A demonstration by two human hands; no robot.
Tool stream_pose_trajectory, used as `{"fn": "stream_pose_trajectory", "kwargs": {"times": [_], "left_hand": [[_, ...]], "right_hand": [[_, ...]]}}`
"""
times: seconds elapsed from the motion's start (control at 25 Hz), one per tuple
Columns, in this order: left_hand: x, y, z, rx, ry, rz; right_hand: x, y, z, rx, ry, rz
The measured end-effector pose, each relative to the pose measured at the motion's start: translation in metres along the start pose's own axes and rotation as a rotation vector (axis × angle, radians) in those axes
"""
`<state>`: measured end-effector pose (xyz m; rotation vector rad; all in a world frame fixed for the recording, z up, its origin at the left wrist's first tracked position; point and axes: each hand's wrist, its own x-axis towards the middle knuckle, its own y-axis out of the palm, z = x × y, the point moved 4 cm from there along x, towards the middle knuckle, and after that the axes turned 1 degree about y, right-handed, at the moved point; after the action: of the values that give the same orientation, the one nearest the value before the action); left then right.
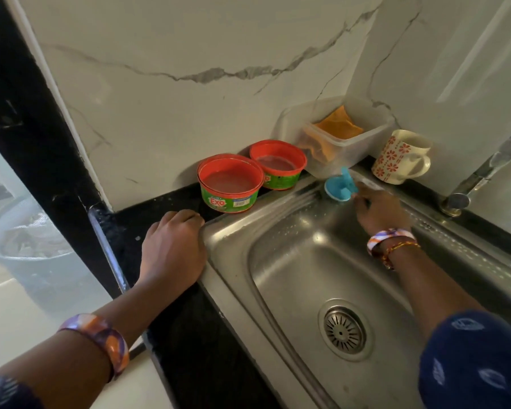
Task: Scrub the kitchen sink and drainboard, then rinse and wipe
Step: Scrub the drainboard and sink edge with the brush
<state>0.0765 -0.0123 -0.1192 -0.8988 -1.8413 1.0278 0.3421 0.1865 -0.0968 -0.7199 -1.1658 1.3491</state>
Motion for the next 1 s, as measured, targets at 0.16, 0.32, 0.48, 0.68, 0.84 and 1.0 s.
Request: {"fn": "stream_pose_trajectory", "kwargs": {"times": [0.16,0.32,0.48,0.68,0.84,1.0], "left_hand": [[0.001,0.000,0.000,0.012,-0.009,0.003],[0.002,0.000,-0.001,0.026,-0.002,-0.006],[0.004,-0.001,-0.002,0.034,-0.016,0.008],[0.001,-0.002,-0.004,0.046,-0.033,0.030],[0.003,-0.004,-0.004,0.019,-0.020,0.019],[0.003,-0.002,-0.001,0.011,-0.017,0.013]], "right_hand": [[0.035,-0.015,-0.016,-0.083,0.230,-0.102],[0.015,0.009,0.007,0.211,0.176,0.021],[-0.082,0.022,0.066,0.412,-0.161,0.065],[-0.119,0.024,0.106,0.514,-0.467,0.336],[-0.051,0.018,0.053,0.378,-0.279,0.274],[0.009,0.005,-0.025,0.067,0.031,0.036]]}}
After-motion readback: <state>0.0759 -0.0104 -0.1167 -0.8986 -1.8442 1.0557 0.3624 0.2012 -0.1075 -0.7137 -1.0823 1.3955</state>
